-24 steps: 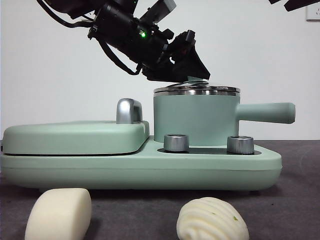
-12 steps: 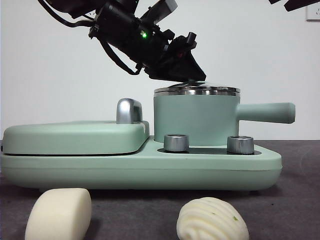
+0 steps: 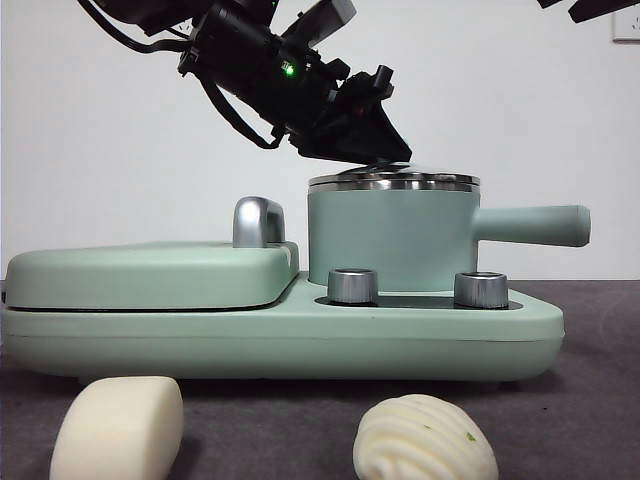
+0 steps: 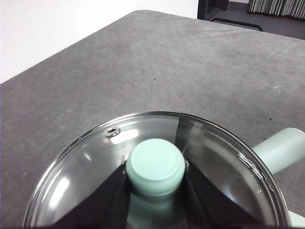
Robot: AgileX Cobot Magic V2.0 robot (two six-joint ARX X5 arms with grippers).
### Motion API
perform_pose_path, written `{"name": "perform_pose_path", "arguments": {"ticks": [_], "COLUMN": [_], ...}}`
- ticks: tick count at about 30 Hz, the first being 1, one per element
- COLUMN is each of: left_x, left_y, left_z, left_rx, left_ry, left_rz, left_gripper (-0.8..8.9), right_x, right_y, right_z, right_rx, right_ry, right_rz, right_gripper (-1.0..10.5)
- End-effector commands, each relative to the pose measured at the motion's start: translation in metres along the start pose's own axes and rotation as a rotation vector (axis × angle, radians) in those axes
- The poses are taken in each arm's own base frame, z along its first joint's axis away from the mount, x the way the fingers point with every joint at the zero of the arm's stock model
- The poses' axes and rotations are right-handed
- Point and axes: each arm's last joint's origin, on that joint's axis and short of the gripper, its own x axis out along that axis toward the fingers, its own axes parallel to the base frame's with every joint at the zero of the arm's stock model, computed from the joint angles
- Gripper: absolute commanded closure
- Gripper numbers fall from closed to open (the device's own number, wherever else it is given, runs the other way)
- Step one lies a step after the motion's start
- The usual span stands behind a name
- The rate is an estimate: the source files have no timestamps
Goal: Put the buns in a small steamer
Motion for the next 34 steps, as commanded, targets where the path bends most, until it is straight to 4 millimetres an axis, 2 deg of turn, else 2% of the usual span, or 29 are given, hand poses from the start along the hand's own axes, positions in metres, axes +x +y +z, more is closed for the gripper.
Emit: {"name": "perform_pose_path", "arguments": {"ticks": [1,9,15,27,34], "left_x": [0.002,-0.012,-0.029,-0.098,-0.132], "left_y": [0.001,0.000,-0.003,-0.014,-0.008], "left_z": [0.015,0.034,0.046,0.067,0.071], "left_rx": [0.017,0.029,0.027,-0.089,-0.161], "left_ry": [-0.038,-0.075,-0.069,0.077,0.128], "left_rz": [0.011,0.018,0.018,0.023,0.171], "left_gripper": [8.00,8.00,7.98,7.98,7.98], "right_x": [-0.001,-0.001,-0.001,-0.001,0.002], "right_y": [0.000,0.000,0.000,0.001,0.008], "right_z": [0.004,0.004,0.004,0.004,0.004], "right_rx": [0.007,0.008,0.008,0.007,-0.017], "right_ry": [-0.010,-0.004,-0.005,-0.006,-0.003], "right_rz": [-0.001,0.000,0.000,0.014,0.084], "right_gripper": [7.0,7.0,7.0,7.0,7.0]}}
